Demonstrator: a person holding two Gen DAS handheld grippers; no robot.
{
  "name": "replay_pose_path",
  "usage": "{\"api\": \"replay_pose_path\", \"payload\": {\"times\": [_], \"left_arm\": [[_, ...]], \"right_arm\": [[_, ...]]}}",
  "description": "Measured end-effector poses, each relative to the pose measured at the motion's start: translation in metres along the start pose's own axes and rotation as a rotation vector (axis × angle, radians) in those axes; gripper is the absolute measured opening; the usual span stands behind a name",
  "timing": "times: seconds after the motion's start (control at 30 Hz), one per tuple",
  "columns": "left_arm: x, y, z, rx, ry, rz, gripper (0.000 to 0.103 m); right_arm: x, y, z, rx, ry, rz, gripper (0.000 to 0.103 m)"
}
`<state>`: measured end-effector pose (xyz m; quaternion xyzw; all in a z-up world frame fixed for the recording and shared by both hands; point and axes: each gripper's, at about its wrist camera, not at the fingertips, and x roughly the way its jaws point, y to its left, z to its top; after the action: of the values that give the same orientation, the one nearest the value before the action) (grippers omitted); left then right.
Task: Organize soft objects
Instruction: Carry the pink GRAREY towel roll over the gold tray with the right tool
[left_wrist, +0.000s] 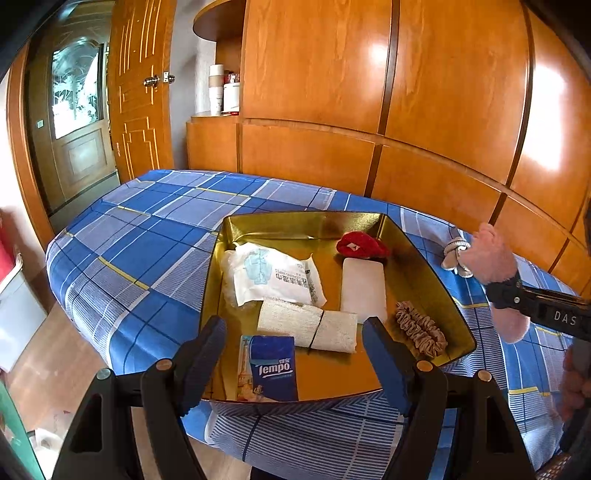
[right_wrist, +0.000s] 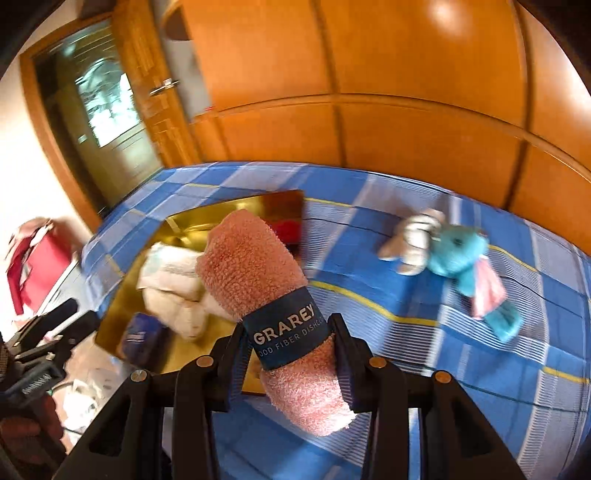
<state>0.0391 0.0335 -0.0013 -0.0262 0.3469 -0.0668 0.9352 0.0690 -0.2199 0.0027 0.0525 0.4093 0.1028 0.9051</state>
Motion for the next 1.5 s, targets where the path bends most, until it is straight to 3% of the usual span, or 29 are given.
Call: {"api": "replay_pose_path", "payload": {"times": [0.43,0.83,1.07,1.5], "left_arm": [[0.006,0.035,-0.003,-0.081,0.011,0.051,0.077],[0.012,0.05,-0.008,-0.11,0.034,0.078,0.077],[0.015,0.047,-0.01,-0.097,0.045,0.081,0.077],[0.004,0.036,-0.007,-0.054,0.019,0.079,0.077]], "right_arm": [[0.047,0.073,0.0,-0.15,0.158,0.033,0.041],[0.12,0.089,-0.003,-0.089,0.337,0.018,0.039],[0.133,0.088,-0.01,-0.097,0.306,-0.083,0.037],[0.123,0.09,-0.029,-0.105,0.275,-0.077,0.039]]}}
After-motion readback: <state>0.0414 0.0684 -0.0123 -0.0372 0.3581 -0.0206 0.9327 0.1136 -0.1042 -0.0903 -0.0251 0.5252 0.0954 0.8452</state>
